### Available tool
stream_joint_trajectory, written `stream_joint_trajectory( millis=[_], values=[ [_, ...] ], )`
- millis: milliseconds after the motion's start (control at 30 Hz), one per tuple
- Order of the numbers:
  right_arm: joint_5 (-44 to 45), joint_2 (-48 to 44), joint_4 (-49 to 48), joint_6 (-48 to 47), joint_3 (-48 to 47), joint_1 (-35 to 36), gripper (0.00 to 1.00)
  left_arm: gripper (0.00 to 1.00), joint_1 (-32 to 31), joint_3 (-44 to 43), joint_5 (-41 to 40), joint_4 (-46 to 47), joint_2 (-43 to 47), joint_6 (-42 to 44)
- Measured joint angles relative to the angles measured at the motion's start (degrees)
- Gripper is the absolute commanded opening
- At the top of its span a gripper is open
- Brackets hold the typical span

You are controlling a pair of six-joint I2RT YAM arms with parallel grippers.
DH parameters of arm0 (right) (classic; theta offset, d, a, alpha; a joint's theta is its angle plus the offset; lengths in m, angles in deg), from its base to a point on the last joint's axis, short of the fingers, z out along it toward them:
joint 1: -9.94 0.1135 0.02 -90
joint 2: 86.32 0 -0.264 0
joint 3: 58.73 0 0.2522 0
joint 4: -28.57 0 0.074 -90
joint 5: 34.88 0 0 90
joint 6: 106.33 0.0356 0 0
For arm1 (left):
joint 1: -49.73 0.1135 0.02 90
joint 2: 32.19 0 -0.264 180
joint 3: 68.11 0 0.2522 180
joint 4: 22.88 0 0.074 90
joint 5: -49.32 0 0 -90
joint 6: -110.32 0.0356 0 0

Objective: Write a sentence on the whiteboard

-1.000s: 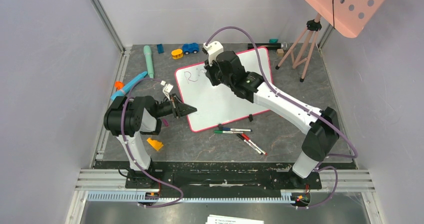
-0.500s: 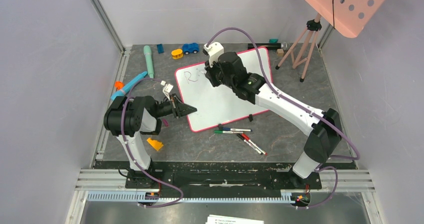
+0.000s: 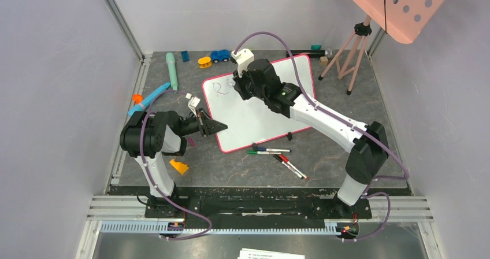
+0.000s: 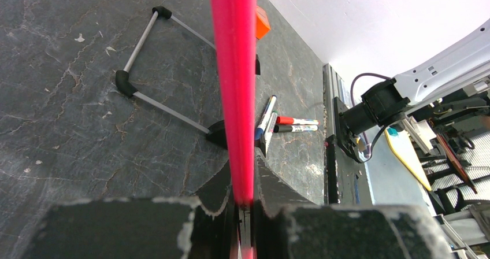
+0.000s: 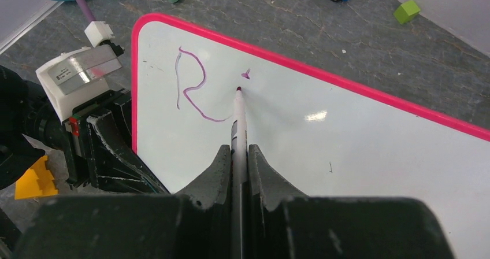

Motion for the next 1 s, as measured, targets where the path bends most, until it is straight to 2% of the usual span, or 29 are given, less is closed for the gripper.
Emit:
stream_joint_trajectory(
  millis=[600,1000],
  values=[
    [0.3,0.2,0.5,0.1,-0.6,0.0,0.00,0.02,0.0,0.0,0.0,0.0,0.0,0.0],
    [0.2,-0.9,0.4,0.6,2.6,0.2,0.00,0.02,0.0,0.0,-0.1,-0.2,0.0,0.0]
  ],
)
